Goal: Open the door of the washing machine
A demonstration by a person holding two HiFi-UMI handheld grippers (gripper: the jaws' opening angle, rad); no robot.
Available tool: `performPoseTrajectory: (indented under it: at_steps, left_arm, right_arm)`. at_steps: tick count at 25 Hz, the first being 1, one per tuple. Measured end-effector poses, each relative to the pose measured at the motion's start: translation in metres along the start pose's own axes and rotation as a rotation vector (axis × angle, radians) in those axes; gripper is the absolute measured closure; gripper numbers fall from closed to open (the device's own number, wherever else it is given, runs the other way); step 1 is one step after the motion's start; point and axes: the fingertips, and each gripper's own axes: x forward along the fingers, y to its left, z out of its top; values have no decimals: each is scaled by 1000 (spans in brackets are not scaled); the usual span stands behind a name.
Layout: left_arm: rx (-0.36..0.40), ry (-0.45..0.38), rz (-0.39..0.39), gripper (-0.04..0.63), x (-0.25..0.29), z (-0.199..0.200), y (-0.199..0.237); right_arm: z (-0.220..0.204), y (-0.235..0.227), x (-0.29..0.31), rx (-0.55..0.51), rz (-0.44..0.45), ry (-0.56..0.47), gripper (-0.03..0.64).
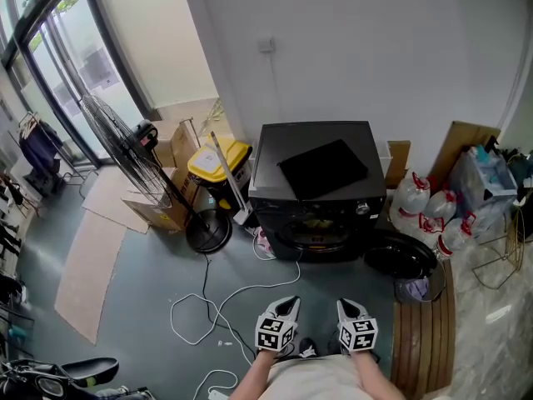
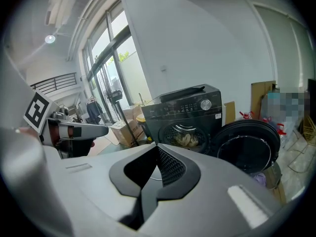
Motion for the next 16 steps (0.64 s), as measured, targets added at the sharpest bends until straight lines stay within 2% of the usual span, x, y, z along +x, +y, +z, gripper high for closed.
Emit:
performPoseTrajectory:
  at_steps: [16]
  left_arm:
    - [4, 14, -15, 537, 3, -3, 2]
  right_arm:
    - [1, 0, 1, 0, -10, 1, 615]
